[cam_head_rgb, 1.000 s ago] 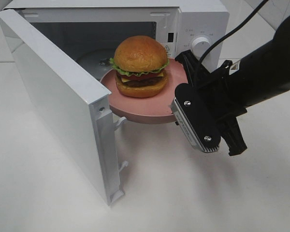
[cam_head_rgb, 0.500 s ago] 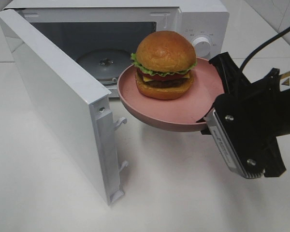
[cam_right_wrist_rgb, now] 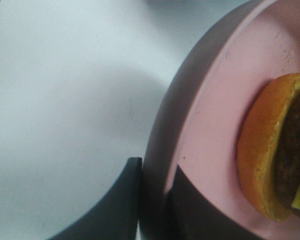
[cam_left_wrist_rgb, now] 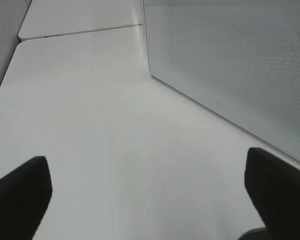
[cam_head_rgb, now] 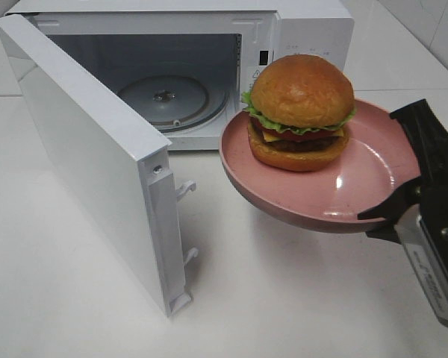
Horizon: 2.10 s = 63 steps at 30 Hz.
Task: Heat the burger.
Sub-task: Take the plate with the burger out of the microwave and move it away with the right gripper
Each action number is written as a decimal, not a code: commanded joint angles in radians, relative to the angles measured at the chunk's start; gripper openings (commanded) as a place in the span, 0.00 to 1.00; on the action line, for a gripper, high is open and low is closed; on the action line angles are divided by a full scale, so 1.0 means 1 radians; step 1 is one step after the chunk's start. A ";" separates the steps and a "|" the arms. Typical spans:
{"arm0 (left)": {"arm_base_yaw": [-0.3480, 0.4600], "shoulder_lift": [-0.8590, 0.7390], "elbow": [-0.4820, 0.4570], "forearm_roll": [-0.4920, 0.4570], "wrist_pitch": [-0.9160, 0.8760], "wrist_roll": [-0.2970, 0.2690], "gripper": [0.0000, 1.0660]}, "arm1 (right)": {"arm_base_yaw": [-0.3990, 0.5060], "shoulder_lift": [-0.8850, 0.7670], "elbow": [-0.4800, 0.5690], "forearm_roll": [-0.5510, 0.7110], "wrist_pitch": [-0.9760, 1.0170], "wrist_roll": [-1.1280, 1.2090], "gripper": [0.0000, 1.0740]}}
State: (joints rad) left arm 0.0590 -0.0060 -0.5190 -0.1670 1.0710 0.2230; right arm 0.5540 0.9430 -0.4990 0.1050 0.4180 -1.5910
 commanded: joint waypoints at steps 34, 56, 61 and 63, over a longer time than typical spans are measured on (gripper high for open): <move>0.002 -0.004 0.001 -0.004 0.003 -0.005 0.92 | -0.004 -0.360 0.049 -0.612 0.327 0.846 0.00; 0.002 -0.004 0.001 -0.004 0.003 -0.005 0.92 | -0.004 -0.325 0.049 -0.883 0.506 1.441 0.01; 0.002 -0.004 0.001 -0.004 0.003 -0.005 0.92 | -0.004 -0.249 0.049 -0.912 0.532 1.555 0.01; 0.002 -0.004 0.001 -0.004 0.003 -0.005 0.92 | -0.004 -0.207 0.049 -0.930 0.532 1.650 0.01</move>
State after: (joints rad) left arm 0.0590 -0.0060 -0.5190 -0.1670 1.0710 0.2230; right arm 0.5540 0.7040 -0.4400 -0.7220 0.9630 -0.0220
